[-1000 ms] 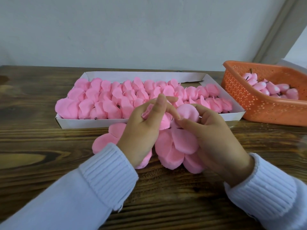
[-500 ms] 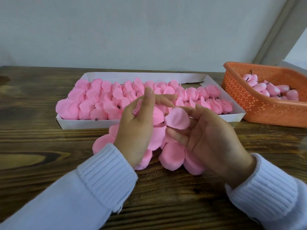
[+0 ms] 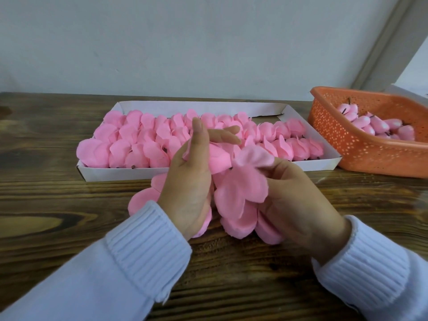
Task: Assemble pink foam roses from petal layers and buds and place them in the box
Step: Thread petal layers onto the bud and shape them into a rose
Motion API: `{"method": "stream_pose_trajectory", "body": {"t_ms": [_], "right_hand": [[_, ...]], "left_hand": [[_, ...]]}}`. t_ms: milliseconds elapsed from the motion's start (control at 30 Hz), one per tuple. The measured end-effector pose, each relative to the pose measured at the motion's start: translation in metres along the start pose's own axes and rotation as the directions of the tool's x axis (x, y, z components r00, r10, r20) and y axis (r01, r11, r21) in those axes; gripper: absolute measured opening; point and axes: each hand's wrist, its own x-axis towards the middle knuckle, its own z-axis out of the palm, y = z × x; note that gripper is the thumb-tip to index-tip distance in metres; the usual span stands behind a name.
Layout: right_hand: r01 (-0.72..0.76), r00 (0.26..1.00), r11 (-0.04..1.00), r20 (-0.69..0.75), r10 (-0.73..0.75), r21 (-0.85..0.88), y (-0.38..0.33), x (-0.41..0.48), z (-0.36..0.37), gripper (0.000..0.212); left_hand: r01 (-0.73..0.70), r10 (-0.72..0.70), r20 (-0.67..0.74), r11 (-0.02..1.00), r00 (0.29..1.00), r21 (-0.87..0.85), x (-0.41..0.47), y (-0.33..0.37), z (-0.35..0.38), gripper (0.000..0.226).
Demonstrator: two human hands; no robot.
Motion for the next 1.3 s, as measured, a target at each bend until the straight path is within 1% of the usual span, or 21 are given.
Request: {"method": "stream_pose_trajectory", "body": {"t_ms": [67,100,167,267,400,467,533,633,667,733,767,833,867,933,1000,1067,1133,1200,1300], "right_hand": [[0.004,1.000,0.998,-0.029,-0.006,-0.070,-0.001,0.000,-0.001,0.009],[0.004,1.000,0.998,-0.021,-0.005,-0.058,-0.001,-0.001,-0.001,0.008],[-0.002,1.000,1.000,0.015,0.002,-0.001,-0.001,-0.001,0.000,0.015],[-0.012,0.998,1.000,0.067,0.010,0.023,-0.002,-0.003,0.004,0.022],[-0.053,0.997,0.995,0.066,0.048,0.085,-0.003,-0.004,0.004,0.035],[-0.077,0.996,0.990,0.059,0.070,0.116,-0.003,-0.003,0.004,0.042],[-0.073,0.996,0.981,0.066,0.062,0.182,-0.003,-0.003,0.006,0.043],[-0.044,0.995,0.972,0.101,0.021,0.230,-0.006,-0.004,0.008,0.044],[-0.035,0.994,0.974,0.109,0.011,0.223,-0.006,-0.004,0.008,0.040],[-0.014,0.992,0.982,0.123,-0.009,0.190,-0.005,-0.005,0.007,0.027],[0.001,0.992,0.985,0.127,-0.023,0.170,-0.004,-0.005,0.006,0.028],[0.032,0.993,0.993,0.106,-0.044,0.116,-0.003,-0.006,0.007,0.040],[0.040,0.993,0.996,0.105,-0.049,0.083,-0.004,-0.006,0.008,0.042],[0.064,0.991,0.998,0.116,-0.066,0.025,-0.005,-0.007,0.009,0.038],[0.109,0.988,0.994,0.114,-0.108,-0.001,-0.004,-0.007,0.008,0.033],[0.125,0.984,0.992,0.123,-0.126,0.013,-0.003,-0.007,0.008,0.030],[0.129,0.980,0.991,0.153,-0.131,0.017,-0.002,-0.006,0.007,0.029],[0.127,0.975,0.992,0.184,-0.129,0.021,-0.002,-0.006,0.007,0.031],[0.132,0.967,0.991,0.220,-0.129,0.000,-0.005,-0.006,0.008,0.031]], "left_hand": [[-0.012,0.011,0.006,0.999,1.000,0.036,0.000,0.000,-0.001,0.055],[-0.028,0.027,0.009,0.997,1.000,0.066,0.000,-0.001,-0.002,0.055],[-0.062,0.060,0.022,0.990,0.998,0.128,0.000,-0.001,-0.004,0.055],[-0.118,0.107,0.064,0.969,0.992,0.217,-0.001,-0.002,-0.005,0.059],[-0.159,0.125,0.130,0.941,0.984,0.299,-0.001,-0.006,-0.006,0.066],[-0.168,0.127,0.154,0.940,0.980,0.296,-0.001,-0.007,-0.007,0.065],[-0.166,0.125,0.162,0.950,0.979,0.264,0.000,-0.008,-0.007,0.064],[-0.161,0.143,0.110,0.970,0.984,0.184,0.001,-0.006,-0.007,0.060],[-0.162,0.149,0.087,0.972,0.985,0.168,0.002,-0.005,-0.007,0.057],[-0.183,0.174,0.062,0.963,0.983,0.196,0.002,-0.004,-0.008,0.050],[-0.206,0.194,0.074,0.955,0.978,0.215,0.001,-0.003,-0.007,0.045],[-0.222,0.204,0.098,0.947,0.974,0.232,-0.004,-0.002,-0.005,0.039],[-0.223,0.206,0.095,0.944,0.974,0.242,-0.006,-0.002,-0.004,0.041],[-0.232,0.216,0.085,0.934,0.973,0.273,-0.010,-0.001,-0.003,0.056],[-0.186,0.174,0.069,0.943,0.982,0.276,-0.011,0.000,-0.002,0.063],[-0.134,0.132,0.027,0.946,0.991,0.295,-0.012,-0.001,-0.003,0.067],[-0.123,0.125,0.014,0.936,0.992,0.330,-0.012,0.000,-0.003,0.066],[-0.123,0.113,0.049,0.933,0.992,0.339,-0.013,0.002,-0.002,0.061],[-0.140,0.114,0.112,0.952,0.987,0.272,-0.015,0.003,0.000,0.050]]}}
